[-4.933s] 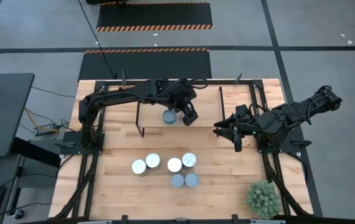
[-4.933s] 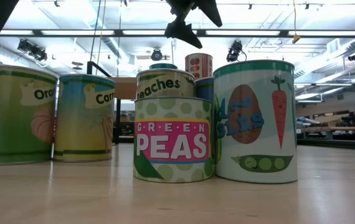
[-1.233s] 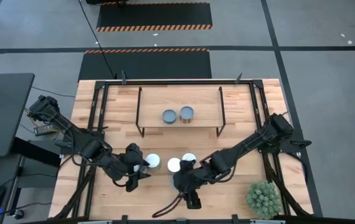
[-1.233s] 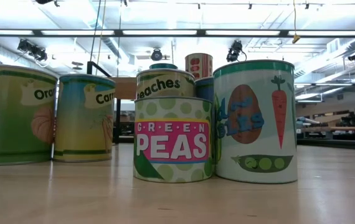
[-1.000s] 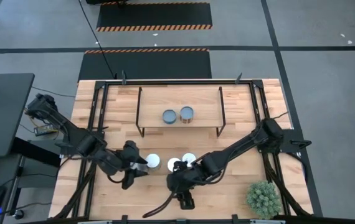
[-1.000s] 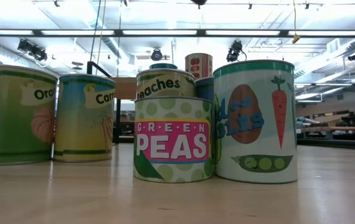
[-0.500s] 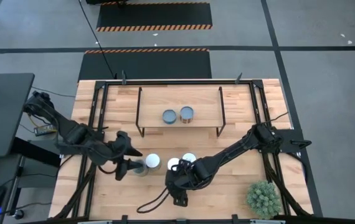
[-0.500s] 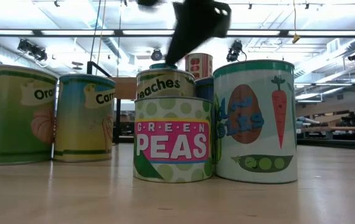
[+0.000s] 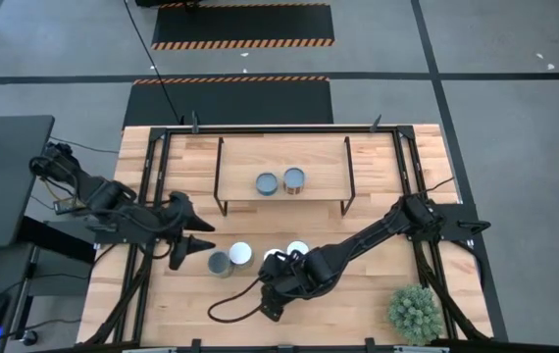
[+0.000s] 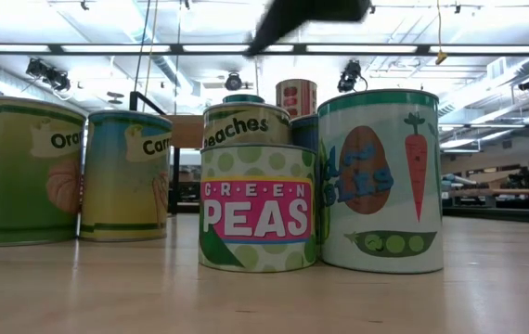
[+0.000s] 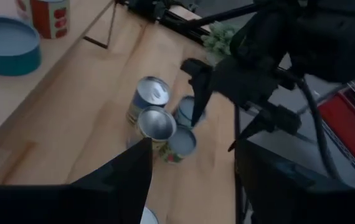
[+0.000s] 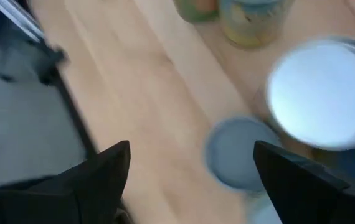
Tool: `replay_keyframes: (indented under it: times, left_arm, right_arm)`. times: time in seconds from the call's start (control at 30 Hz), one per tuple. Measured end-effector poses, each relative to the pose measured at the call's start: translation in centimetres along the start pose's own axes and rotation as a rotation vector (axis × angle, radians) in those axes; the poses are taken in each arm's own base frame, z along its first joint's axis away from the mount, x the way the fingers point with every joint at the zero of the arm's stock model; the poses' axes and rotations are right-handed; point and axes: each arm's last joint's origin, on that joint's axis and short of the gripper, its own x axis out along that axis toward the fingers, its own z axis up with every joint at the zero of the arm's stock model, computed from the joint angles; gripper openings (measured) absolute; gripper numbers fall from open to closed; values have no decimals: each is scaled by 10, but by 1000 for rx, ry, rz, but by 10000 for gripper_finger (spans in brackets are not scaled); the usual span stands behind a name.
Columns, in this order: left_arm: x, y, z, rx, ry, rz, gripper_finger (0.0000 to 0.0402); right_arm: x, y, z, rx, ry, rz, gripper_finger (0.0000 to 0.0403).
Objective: Pick and place cans onto a shelf
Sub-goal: Put the canned peas on the shelf
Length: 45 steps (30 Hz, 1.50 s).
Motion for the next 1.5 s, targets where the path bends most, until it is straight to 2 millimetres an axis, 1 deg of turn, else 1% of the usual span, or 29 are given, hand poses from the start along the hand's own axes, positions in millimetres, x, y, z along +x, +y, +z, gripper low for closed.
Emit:
replay_keyframes:
  times: [0.1,0.2,0.3,0.43,0.5,0.6,0.67,0.77,0.87,0.93,1.0,1.17,1.37,1.5]
  left_arm:
    - [-3,0,0,26,24,-41,233]
    - [-6,0,0,38,40,-70,233]
    - [-6,0,0,50,46,-79,233]
    - [-7,2,-1,60,58,-68,233]
    - [-7,3,-2,65,66,-60,233]
    - [-7,3,-2,66,69,-59,233]
    - [-7,3,-2,66,69,-58,233]
    - [-7,3,-2,67,70,-57,233]
    - [-7,3,-2,65,68,-58,233]
    - [-7,3,-2,62,68,-57,233]
    - [-7,3,-2,62,68,-58,233]
    - [-7,3,-2,61,68,-58,233]
    - [-7,3,-2,55,68,-58,233]
    - [-7,3,-2,55,68,-58,233]
  right_arm:
    - [-7,4,1,24,-59,-12,347]
    - [-17,3,3,72,-43,-48,347]
    - [-21,5,5,125,-40,-32,347]
    - [-28,12,3,129,-72,-11,347]
    - [-23,11,0,125,-64,-41,347]
    - [-4,7,-7,103,-11,-101,347]
    - [3,3,-8,56,10,-134,347]
    - [9,1,-6,-13,19,-145,347]
    - [20,-5,-7,-35,65,-186,347]
    - [24,-10,-5,-34,98,-205,347]
    - [28,-9,-1,-26,105,-176,347]
    - [39,-16,2,-2,175,-177,347]
    - [40,-23,13,26,153,-195,347]
    - [41,-30,19,51,176,-217,347]
